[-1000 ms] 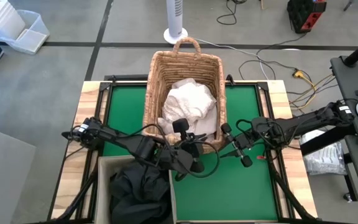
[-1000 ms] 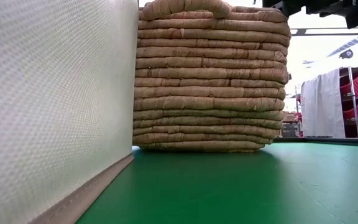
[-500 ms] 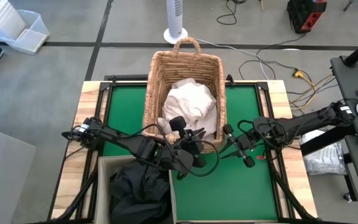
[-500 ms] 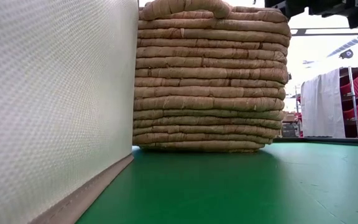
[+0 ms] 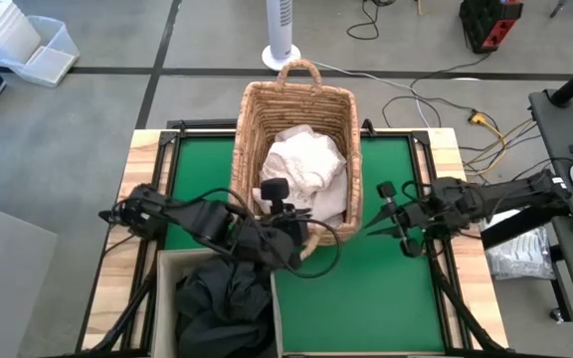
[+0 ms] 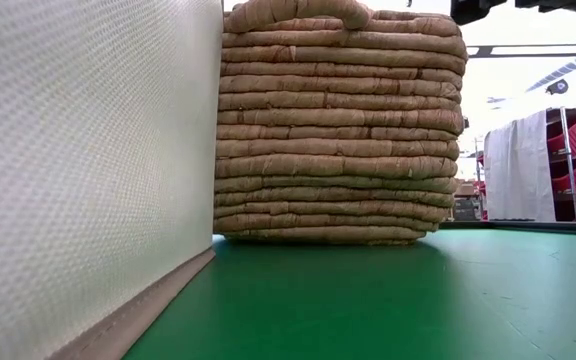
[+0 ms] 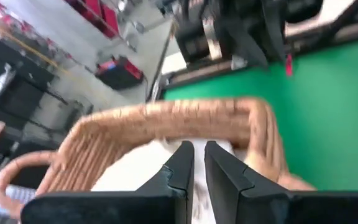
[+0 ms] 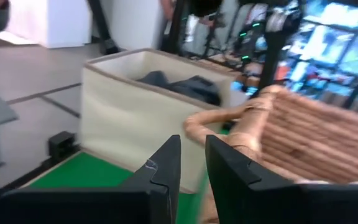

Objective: Sort clothes
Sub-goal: Return to Home Position

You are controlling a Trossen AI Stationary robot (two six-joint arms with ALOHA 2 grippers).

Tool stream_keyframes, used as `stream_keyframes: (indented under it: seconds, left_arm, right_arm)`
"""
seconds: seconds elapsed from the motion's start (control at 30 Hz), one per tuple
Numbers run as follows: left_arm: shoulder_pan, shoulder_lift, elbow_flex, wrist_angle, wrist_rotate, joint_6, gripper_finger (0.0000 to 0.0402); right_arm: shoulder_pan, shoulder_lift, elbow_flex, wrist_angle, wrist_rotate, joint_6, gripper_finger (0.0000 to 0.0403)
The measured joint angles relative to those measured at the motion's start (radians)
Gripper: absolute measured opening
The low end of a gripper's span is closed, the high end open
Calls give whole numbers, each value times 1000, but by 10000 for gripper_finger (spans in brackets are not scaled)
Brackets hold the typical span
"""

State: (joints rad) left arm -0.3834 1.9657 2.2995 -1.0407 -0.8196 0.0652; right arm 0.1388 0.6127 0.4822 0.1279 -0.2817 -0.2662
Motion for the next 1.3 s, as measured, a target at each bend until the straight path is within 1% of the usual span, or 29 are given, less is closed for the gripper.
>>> stream_keyframes:
  seconds: [0.1,0.23,0.43,0.57,0.63,0.77,0.83,0.9,1.0,1.03,1.1,1.17,1.27,1.3]
  left_arm:
    - [1,-11,9,-88,37,-22,21]
    - [1,-50,3,-134,72,19,21]
    - [7,-173,-19,-184,70,50,21]
    - [-9,-278,-31,-211,69,24,21]
    - [-18,-326,-31,-207,63,1,21]
    - [-46,-414,-31,-227,52,-86,21]
    - [-71,-458,-31,-253,53,-178,21]
    - [-105,-504,-31,-296,86,-285,21]
    - [-192,-561,-31,-335,129,-461,21]
    - [-231,-574,-31,-331,128,-494,21]
    - [-304,-588,-31,-291,122,-509,21]
    - [-359,-595,-31,-255,102,-500,21]
    - [-406,-605,-31,-215,51,-487,21]
    - [-411,-607,-30,-215,50,-487,21]
  right_arm:
    - [-2,-65,8,-35,50,-34,63]
    - [-2,-125,39,-98,130,-93,58]
    - [-2,-133,62,-118,183,-147,53]
    - [-2,-118,81,-108,296,-137,52]
    - [-2,-105,115,-102,338,-75,52]
    - [-2,-66,217,-135,391,135,52]
    - [-2,-41,275,-150,390,250,52]
    - [1,-24,335,-144,366,381,52]
    - [1,0,430,-117,353,587,52]
    - [1,6,464,-109,353,626,52]
    - [1,22,524,-108,353,667,52]
    - [1,39,581,-112,355,674,52]
    - [1,62,655,-119,386,634,52]
    - [1,68,677,-129,387,612,52]
